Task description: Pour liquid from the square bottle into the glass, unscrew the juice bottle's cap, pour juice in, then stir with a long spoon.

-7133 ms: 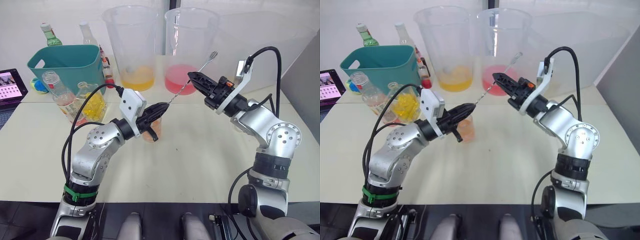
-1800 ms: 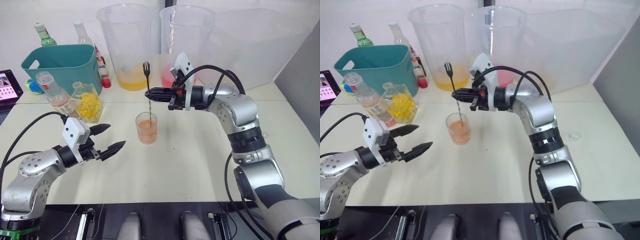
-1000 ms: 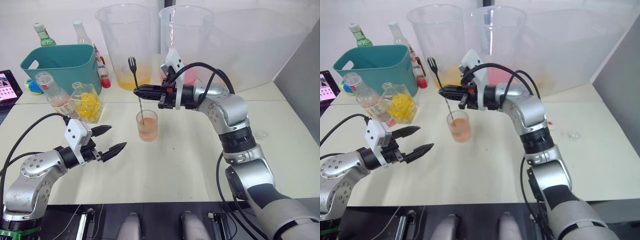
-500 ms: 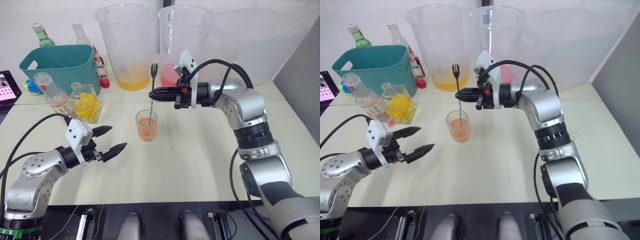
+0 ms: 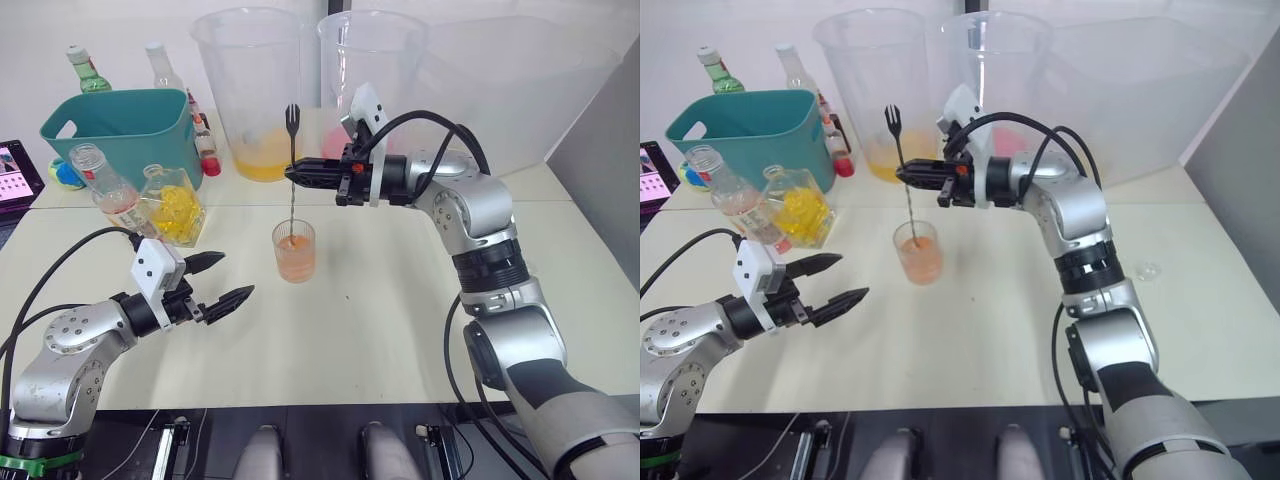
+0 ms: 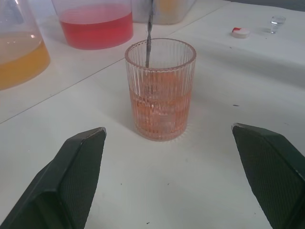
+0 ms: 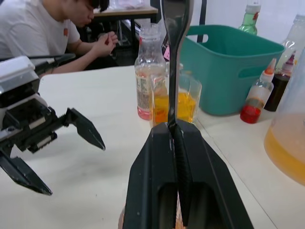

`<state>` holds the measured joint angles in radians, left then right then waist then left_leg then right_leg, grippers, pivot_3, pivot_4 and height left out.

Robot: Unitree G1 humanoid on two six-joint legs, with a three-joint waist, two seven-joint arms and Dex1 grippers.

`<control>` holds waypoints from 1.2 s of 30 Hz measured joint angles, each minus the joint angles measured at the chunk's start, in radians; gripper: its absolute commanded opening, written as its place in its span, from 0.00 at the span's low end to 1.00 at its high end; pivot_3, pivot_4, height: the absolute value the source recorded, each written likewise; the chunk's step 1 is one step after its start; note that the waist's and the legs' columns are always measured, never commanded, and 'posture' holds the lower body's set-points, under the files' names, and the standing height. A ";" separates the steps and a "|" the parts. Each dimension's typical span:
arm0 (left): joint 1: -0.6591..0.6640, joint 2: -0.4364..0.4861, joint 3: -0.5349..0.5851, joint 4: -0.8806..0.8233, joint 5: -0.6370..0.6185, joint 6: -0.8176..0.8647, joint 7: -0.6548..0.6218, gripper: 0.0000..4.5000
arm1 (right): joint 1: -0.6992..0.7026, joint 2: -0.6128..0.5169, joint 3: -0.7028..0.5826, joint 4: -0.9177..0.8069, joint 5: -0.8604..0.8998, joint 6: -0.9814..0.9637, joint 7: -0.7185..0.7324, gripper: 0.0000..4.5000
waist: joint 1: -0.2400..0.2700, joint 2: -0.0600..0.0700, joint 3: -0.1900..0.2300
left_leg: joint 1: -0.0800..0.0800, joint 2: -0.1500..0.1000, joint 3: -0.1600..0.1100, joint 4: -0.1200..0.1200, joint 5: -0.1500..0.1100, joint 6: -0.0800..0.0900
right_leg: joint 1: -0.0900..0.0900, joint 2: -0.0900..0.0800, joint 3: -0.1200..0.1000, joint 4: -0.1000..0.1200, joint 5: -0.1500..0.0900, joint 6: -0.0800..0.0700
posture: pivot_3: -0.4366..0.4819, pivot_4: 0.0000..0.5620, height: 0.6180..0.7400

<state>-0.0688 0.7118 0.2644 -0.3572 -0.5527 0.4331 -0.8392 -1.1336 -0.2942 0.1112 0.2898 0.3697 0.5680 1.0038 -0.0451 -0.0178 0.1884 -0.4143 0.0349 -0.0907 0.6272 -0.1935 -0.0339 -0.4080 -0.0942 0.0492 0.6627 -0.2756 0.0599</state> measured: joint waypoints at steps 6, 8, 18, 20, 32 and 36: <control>-0.006 -0.006 -0.012 0.001 0.001 -0.001 -0.001 0.99 | 0.000 -0.002 -0.007 -0.064 0.050 0.082 0.012 0.00 | 0.000 0.000 0.000 | 0.000 0.000 0.000 0.000 0.000 0.000 | 0.000 0.000 0.000 0.000 0.000 0.000 | 0.48 0.27 1.00; -0.007 -0.007 -0.014 0.002 0.001 -0.002 -0.002 0.99 | 0.000 -0.012 -0.005 -0.077 0.064 0.113 0.021 0.00 | 0.000 0.000 0.000 | 0.000 0.000 0.000 0.000 0.000 0.000 | 0.000 0.000 0.000 0.000 0.000 0.000 | 0.48 0.27 1.00; -0.017 -0.009 -0.036 0.030 0.003 -0.019 -0.007 0.99 | 0.000 -0.130 0.018 -0.122 0.044 0.171 0.063 0.00 | 0.000 0.000 0.000 | 0.000 0.000 0.000 0.000 0.000 0.000 | 0.000 0.000 0.000 0.000 0.000 0.000 | 0.48 0.27 1.00; -0.018 -0.009 -0.039 0.031 0.003 -0.020 -0.007 0.99 | 0.000 -0.133 0.023 -0.122 0.033 0.157 0.060 0.00 | -0.002 0.000 0.000 | 0.000 0.000 0.000 0.000 0.000 0.000 | 0.000 0.000 0.000 0.000 0.000 0.000 | 0.48 0.27 1.00; -0.017 -0.012 -0.045 0.036 0.005 -0.027 -0.007 0.99 | -0.033 -0.086 -0.022 -0.141 0.064 0.164 -0.014 0.00 | 0.002 0.000 0.000 | 0.000 0.000 0.000 0.000 0.000 0.000 | 0.000 0.000 0.000 0.000 0.000 0.000 | 0.48 0.27 1.00; -0.018 -0.012 -0.046 0.044 0.005 -0.037 -0.008 0.99 | -0.033 -0.092 -0.033 -0.163 0.077 0.183 -0.025 0.00 | 0.001 0.000 0.000 | 0.000 0.000 0.000 0.000 0.000 0.000 | 0.000 0.000 0.000 0.000 0.000 0.000 | 0.48 0.27 1.00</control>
<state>-0.0870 0.6996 0.2186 -0.3130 -0.5481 0.3964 -0.8475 -1.1664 -0.3863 0.0777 0.1264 0.4471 0.7506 0.9793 -0.0445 -0.0178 0.1884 -0.4144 0.0348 -0.0907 0.6273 -0.1935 -0.0339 -0.4080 -0.0942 0.0492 0.6626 -0.2756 0.0599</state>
